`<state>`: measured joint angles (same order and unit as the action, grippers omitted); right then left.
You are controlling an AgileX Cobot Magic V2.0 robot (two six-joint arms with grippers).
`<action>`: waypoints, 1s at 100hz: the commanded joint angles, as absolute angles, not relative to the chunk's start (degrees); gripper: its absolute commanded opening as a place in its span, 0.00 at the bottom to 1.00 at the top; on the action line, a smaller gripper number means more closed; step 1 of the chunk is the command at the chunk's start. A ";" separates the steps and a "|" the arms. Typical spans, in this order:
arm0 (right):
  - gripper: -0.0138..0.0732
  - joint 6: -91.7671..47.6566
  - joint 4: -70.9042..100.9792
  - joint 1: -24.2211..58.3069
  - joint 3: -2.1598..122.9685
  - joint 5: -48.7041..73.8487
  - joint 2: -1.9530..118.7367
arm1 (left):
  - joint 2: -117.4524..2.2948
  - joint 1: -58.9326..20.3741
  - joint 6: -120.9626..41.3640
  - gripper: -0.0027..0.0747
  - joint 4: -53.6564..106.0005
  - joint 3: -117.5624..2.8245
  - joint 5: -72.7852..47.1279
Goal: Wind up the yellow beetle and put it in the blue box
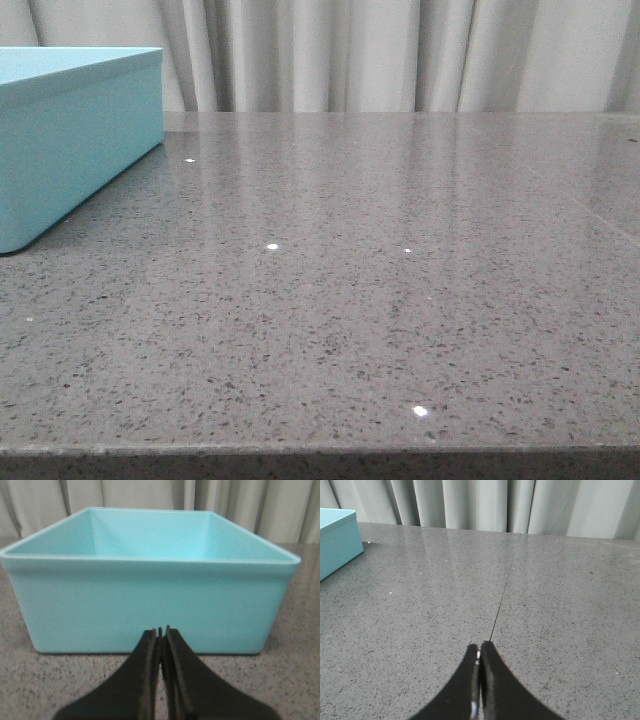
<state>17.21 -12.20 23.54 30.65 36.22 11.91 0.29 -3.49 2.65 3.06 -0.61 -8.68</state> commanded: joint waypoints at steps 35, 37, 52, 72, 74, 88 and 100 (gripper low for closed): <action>0.08 16.79 -13.04 23.49 31.86 31.94 12.49 | 2.13 -3.44 6.17 0.01 2.08 1.22 -3.47; 0.08 16.79 -13.04 23.49 31.86 31.94 12.49 | 2.13 -3.44 6.17 0.01 2.08 1.22 -3.47; 0.08 16.79 -13.04 23.49 31.86 31.94 12.49 | 2.13 -3.44 6.17 0.01 2.08 1.22 -3.47; 0.08 16.79 -13.04 23.49 31.86 31.94 12.49 | 2.13 -3.44 6.17 0.01 2.08 1.22 -3.47; 0.08 16.79 -13.04 23.49 31.86 31.94 12.49 | 2.13 -3.44 6.17 0.01 2.08 1.22 -3.47; 0.08 16.79 -13.04 23.49 31.86 31.94 12.49 | 2.13 -3.44 6.17 0.01 2.08 1.22 -3.47; 0.08 16.79 -13.04 23.49 31.86 31.94 12.49 | 2.13 -3.44 6.17 0.01 2.08 1.22 -3.47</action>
<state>17.21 -12.20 23.54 30.65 36.22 11.91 0.29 -3.49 5.60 2.03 0.00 -7.87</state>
